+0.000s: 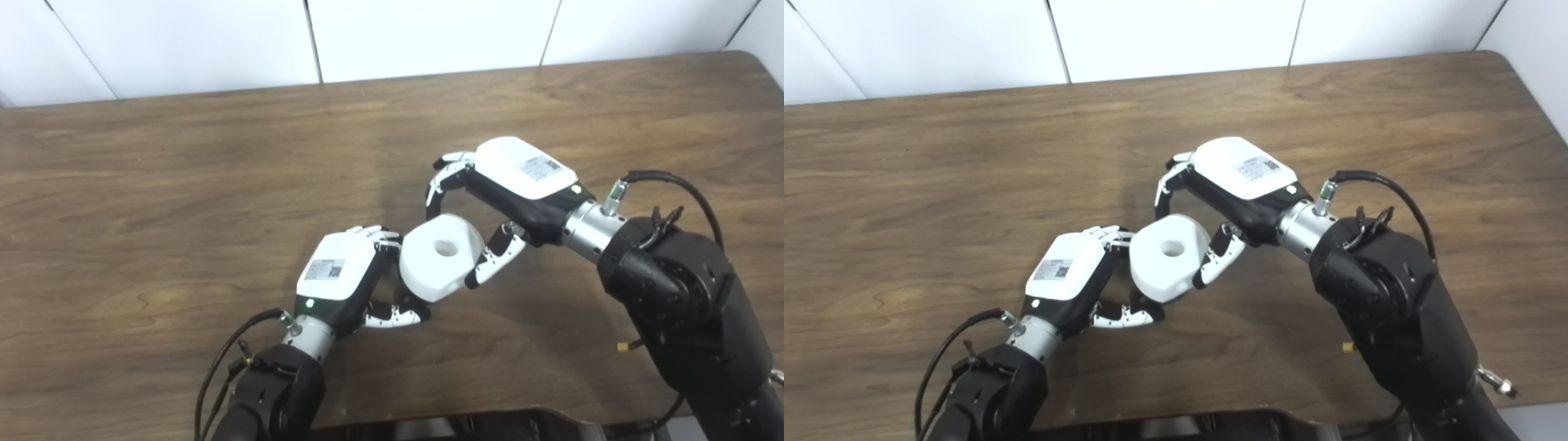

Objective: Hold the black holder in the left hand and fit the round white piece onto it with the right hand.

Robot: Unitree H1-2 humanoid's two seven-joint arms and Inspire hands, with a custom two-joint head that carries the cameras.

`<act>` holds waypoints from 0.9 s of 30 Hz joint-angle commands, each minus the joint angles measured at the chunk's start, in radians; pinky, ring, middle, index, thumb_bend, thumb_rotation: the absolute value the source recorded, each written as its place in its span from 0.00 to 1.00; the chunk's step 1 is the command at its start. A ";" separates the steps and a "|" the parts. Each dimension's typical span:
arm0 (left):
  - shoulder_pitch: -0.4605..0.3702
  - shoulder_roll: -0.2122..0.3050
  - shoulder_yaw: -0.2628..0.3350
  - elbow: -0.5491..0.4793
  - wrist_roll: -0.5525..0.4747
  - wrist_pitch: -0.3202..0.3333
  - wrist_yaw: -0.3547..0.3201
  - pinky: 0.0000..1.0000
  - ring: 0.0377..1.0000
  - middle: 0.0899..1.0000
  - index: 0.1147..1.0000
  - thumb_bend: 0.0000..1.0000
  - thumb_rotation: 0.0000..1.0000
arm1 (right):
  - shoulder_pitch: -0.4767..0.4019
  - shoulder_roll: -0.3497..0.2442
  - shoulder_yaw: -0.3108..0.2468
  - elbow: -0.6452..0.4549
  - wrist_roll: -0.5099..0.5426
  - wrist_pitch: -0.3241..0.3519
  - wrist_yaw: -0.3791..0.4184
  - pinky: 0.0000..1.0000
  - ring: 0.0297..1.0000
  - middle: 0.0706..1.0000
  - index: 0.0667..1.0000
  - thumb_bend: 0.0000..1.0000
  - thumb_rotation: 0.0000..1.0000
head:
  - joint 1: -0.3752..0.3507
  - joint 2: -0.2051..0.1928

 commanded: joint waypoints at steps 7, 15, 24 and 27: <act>0.031 0.025 -0.005 0.038 -0.003 0.008 -0.047 0.86 0.84 0.76 0.42 0.52 0.05 | -0.038 -0.011 -0.033 -0.018 -0.007 -0.024 -0.011 0.73 0.86 0.70 0.45 0.52 0.13 | -0.004 0.001; 0.032 0.027 -0.004 0.039 -0.008 0.007 -0.047 0.86 0.84 0.76 0.42 0.52 0.05 | -0.028 0.005 -0.030 -0.018 -0.019 -0.020 -0.002 0.72 0.87 0.70 0.44 0.52 0.13 | -0.001 0.001; 0.032 0.026 -0.004 0.042 -0.012 0.003 -0.038 0.86 0.83 0.76 0.42 0.52 0.05 | -0.007 0.024 -0.024 -0.010 -0.022 -0.024 -0.006 0.77 0.86 0.70 0.44 0.52 0.13 | 0.002 0.000; 0.029 0.024 -0.005 0.045 -0.008 0.008 -0.043 0.86 0.84 0.76 0.42 0.52 0.05 | -0.006 0.027 -0.021 -0.012 -0.039 -0.002 0.023 0.77 0.88 0.73 0.45 0.52 0.13 | 0.004 -0.002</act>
